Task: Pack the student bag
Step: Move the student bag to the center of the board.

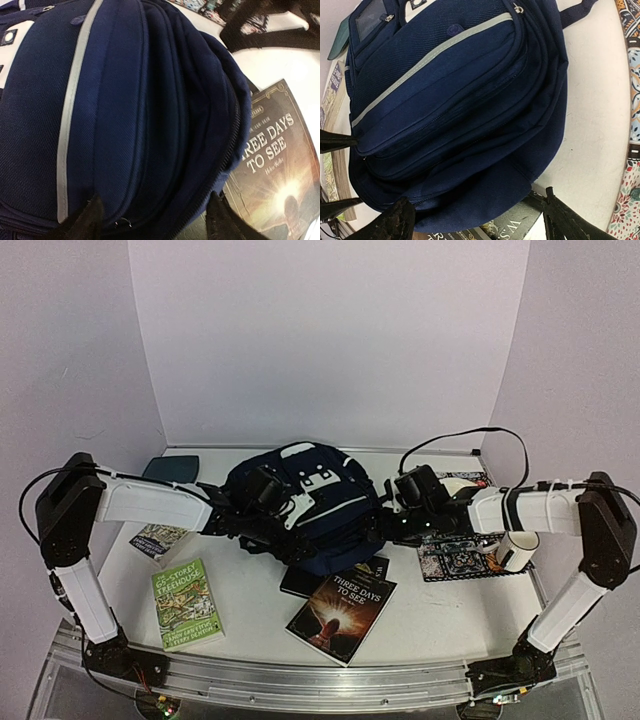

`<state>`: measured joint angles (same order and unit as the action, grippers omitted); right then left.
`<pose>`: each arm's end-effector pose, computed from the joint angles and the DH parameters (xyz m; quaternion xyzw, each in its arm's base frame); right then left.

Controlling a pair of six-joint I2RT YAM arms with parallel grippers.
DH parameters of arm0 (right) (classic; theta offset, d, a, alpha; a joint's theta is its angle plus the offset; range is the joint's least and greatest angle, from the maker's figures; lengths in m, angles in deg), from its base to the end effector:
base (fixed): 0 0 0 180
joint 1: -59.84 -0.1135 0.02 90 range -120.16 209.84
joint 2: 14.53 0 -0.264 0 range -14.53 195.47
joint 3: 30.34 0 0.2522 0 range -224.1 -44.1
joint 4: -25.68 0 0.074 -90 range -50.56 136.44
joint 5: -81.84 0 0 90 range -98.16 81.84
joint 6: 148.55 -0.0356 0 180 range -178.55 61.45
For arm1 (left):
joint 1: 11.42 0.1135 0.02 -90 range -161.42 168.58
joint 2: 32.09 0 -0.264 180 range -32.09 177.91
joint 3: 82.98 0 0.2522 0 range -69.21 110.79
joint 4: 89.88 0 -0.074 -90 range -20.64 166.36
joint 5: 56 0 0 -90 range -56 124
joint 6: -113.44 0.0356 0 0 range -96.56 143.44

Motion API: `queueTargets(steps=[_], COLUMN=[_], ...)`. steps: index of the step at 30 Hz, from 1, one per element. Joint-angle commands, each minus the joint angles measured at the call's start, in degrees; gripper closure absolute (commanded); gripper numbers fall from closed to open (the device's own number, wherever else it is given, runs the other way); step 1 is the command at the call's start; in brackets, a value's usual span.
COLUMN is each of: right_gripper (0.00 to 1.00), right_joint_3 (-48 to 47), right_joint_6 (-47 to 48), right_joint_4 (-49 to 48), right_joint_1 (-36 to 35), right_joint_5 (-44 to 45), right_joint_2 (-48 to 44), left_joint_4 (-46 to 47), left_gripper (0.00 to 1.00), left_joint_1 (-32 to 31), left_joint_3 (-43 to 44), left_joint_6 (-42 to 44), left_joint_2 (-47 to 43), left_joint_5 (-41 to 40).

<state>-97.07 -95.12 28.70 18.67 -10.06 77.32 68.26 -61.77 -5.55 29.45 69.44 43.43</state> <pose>0.2653 0.2336 0.2186 -0.0429 0.8566 0.3336 0.3912 0.2372 -0.2954 0.1908 0.4635 0.7998 -0.2116 0.3173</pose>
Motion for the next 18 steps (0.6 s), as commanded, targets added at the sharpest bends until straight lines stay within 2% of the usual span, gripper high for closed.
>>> queueTargets(steps=[1, 7, 13, 15, 18], right_gripper=[0.12, 0.11, 0.11, 0.10, 0.10], right_joint_3=[0.0, 2.1, 4.8, 5.6, 6.0], right_joint_6=[-0.7, -1.0, -1.8, -2.1, -1.5], right_joint_4=[-0.4, 0.3, 3.1, 4.3, 5.9], right_joint_1=[-0.1, -0.1, -0.1, -0.1, -0.1], right_joint_5=[-1.4, -2.7, -3.4, -3.9, -5.9], right_joint_2=[0.2, -2.0, -5.6, -6.5, -6.4], left_joint_4=[-0.2, -0.4, -0.3, -0.3, -0.4], left_gripper=[0.44, 0.72, 0.93, 1.00, 1.00], left_joint_1=[0.0, 0.0, 0.0, 0.0, 0.1], left_joint_3=[4.0, 6.4, 8.2, 8.7, 10.0], left_joint_6=[1.4, 0.4, 0.4, 0.4, 0.1], left_joint_2=[1.1, 2.8, 3.5, 3.5, 4.1], left_joint_5=[-3.6, -5.5, -2.9, -2.6, -6.9])
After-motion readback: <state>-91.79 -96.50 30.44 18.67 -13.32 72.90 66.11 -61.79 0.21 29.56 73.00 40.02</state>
